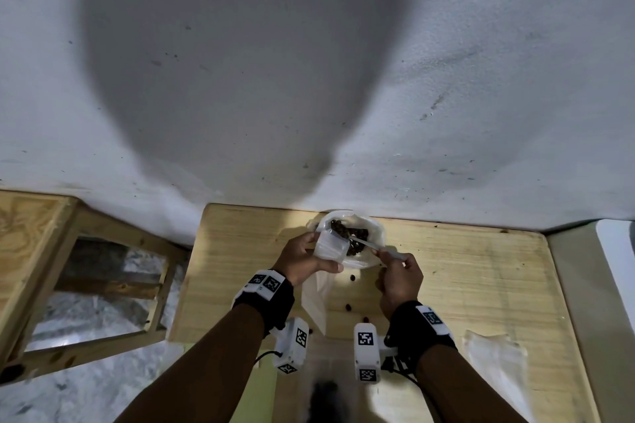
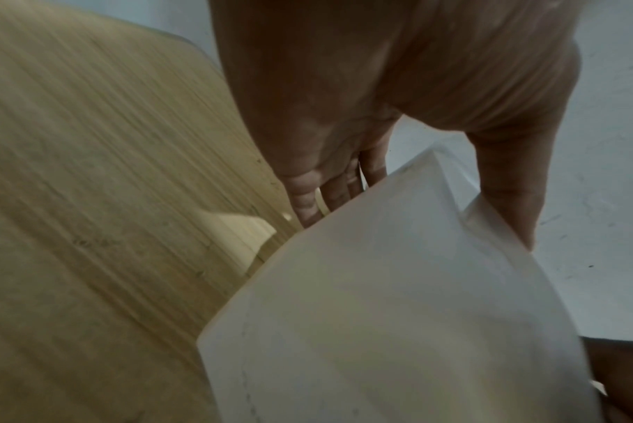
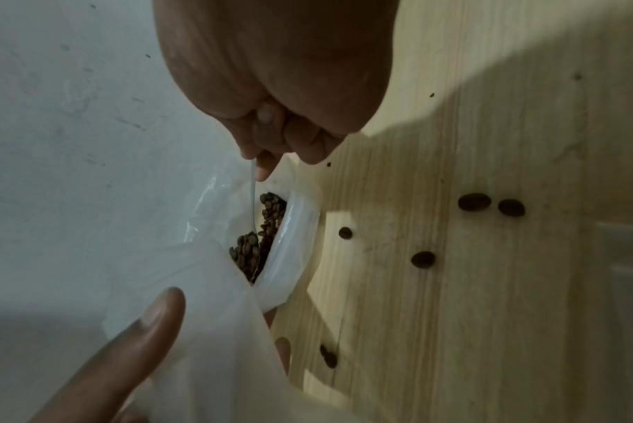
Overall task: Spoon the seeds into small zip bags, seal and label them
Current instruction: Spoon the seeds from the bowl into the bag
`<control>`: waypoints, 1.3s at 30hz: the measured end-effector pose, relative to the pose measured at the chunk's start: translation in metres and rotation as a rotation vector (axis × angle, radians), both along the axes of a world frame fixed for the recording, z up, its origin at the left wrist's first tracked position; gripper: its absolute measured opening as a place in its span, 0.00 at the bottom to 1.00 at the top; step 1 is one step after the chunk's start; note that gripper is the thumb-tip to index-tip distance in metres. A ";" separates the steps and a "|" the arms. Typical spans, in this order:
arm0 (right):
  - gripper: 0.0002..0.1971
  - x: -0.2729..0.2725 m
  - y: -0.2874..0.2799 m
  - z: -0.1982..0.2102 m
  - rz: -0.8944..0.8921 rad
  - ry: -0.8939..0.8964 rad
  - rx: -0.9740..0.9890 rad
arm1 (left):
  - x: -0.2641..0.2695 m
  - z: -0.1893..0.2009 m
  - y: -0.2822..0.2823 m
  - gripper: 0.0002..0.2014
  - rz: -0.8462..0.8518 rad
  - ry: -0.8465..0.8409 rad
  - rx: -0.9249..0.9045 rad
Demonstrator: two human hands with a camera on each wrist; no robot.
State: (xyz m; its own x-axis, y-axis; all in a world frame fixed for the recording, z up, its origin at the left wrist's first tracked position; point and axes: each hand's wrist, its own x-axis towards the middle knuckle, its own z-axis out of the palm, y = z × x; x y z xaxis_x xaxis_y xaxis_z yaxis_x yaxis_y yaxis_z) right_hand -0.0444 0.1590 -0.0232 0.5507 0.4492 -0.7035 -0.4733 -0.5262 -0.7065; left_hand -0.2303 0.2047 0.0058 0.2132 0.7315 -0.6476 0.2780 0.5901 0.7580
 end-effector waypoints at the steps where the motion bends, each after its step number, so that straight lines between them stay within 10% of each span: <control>1: 0.10 0.002 0.000 0.001 -0.001 -0.009 0.005 | -0.001 -0.001 0.000 0.30 0.003 0.006 0.001; 17: 0.12 0.049 -0.013 0.052 0.132 -0.165 0.300 | -0.004 -0.005 -0.001 0.47 -0.092 0.130 0.075; 29: 0.22 0.028 -0.003 0.065 0.641 -0.572 0.493 | -0.002 -0.002 0.000 0.45 -0.125 0.157 0.100; 39: 0.14 0.032 -0.012 0.041 0.452 -0.719 0.372 | -0.005 0.000 0.000 0.52 -0.106 0.140 0.051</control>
State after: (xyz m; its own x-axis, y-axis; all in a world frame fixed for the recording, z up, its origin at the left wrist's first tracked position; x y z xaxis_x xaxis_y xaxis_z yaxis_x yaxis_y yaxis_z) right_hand -0.0124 0.1473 0.0173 0.5163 0.8559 -0.0279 0.3388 -0.2341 -0.9113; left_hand -0.2353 0.2052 0.0058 0.2014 0.7423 -0.6391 0.4415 0.5136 0.7357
